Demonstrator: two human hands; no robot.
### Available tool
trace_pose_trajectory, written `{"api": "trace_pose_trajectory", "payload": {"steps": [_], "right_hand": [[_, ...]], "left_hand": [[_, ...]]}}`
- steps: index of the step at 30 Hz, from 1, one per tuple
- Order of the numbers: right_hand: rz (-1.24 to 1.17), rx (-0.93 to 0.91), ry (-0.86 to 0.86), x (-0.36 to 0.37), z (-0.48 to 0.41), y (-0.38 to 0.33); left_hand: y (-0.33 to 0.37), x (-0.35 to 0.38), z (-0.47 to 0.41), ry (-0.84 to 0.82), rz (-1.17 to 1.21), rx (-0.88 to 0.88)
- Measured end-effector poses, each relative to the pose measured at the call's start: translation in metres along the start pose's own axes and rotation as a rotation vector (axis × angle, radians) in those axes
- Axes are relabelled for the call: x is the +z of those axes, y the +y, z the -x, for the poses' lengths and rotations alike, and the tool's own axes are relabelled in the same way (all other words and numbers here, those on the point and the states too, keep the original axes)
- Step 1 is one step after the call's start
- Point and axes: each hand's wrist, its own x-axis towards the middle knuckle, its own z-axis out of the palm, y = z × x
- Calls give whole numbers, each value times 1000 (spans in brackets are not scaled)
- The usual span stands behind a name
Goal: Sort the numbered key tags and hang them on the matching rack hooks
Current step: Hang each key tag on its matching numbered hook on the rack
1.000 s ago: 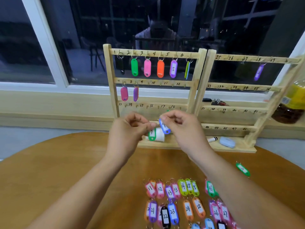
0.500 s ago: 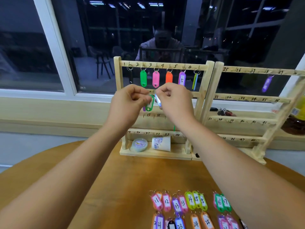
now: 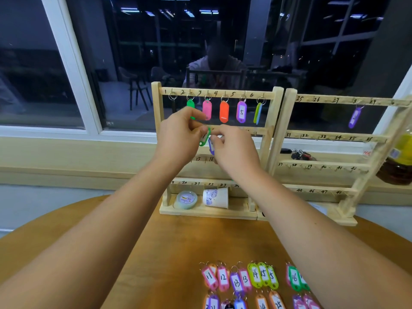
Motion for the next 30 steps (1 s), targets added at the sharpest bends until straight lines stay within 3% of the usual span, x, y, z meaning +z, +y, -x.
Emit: {"api": "trace_pose_trajectory", "payload": {"steps": [15, 30], "right_hand": [[-207, 114, -55, -31, 60, 35], [-265, 208, -110, -46, 77, 57]], "left_hand": [[4, 4, -6, -19, -122, 87], [16, -1, -16, -83, -179, 6]]}}
